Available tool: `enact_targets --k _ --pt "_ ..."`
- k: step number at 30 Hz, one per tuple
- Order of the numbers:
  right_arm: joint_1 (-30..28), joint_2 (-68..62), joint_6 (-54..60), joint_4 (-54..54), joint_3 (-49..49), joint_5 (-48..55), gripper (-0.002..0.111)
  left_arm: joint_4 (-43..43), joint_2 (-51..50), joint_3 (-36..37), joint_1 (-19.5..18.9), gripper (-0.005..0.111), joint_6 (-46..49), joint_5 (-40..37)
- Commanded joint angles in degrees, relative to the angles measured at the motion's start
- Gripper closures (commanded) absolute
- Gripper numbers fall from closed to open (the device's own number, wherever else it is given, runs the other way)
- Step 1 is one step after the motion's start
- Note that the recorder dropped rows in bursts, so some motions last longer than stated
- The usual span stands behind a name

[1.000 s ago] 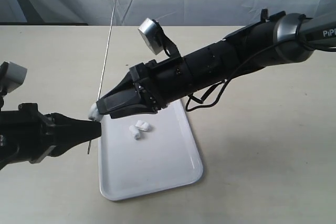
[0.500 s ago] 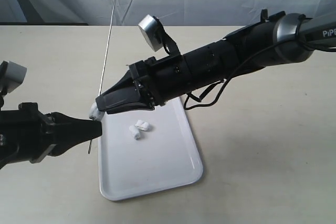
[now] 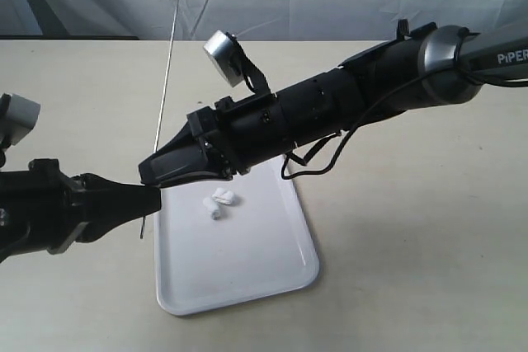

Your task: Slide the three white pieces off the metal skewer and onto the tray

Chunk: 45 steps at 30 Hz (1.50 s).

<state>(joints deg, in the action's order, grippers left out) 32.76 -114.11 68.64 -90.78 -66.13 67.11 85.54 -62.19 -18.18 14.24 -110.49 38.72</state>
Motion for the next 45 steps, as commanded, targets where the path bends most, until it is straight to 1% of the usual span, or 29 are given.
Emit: enact_targets --k 1,2,3,5,13,19,22,26,29,34,45 --pt "0.0 0.3 0.8 -0.6 0.1 -0.6 0.089 0.1 0.2 -0.6 0.1 0.107 0.2 0.5" --pt "0.0 0.3 0.8 -0.8 0.1 -1.0 0.095 0.5 0.2 -0.6 0.1 0.107 0.2 0.5" --pt "0.0 0.3 0.8 -0.8 0.1 -1.3 0.098 0.5 0.2 -0.6 0.1 0.107 0.2 0.5" --pt "0.0 0.3 0.8 -1.1 0.1 -1.9 0.101 0.7 0.2 -0.6 0.1 0.107 0.2 0.5" --pt "-0.1 0.3 3.3 -6.5 0.0 -2.9 0.101 5.3 0.2 -0.6 0.1 0.107 -0.6 1.5" --pt "-0.7 0.4 3.4 -7.4 -3.1 -4.1 0.101 11.2 0.2 -0.6 0.1 0.107 -4.1 3.1" --pt "-1.5 0.9 3.4 -7.3 -4.5 -5.3 0.101 11.6 0.2 0.1 0.1 0.107 -4.3 3.0" --pt "-4.6 1.3 2.5 -7.4 -6.9 -5.8 0.101 12.2 0.2 1.0 0.1 0.107 -4.3 3.0" --pt "-7.4 1.3 0.6 -7.4 -8.9 -5.7 0.101 14.4 0.2 1.1 0.1 0.107 -5.5 3.8" --pt "-12.2 1.3 -0.9 -8.4 -12.6 -4.1 0.101 14.4 0.2 1.3 0.1 0.107 -6.2 4.9" --pt "-21.3 1.3 -4.5 -9.2 -23.9 -4.6 0.101 14.4 0.2 2.5 0.1 0.107 -6.2 4.9"
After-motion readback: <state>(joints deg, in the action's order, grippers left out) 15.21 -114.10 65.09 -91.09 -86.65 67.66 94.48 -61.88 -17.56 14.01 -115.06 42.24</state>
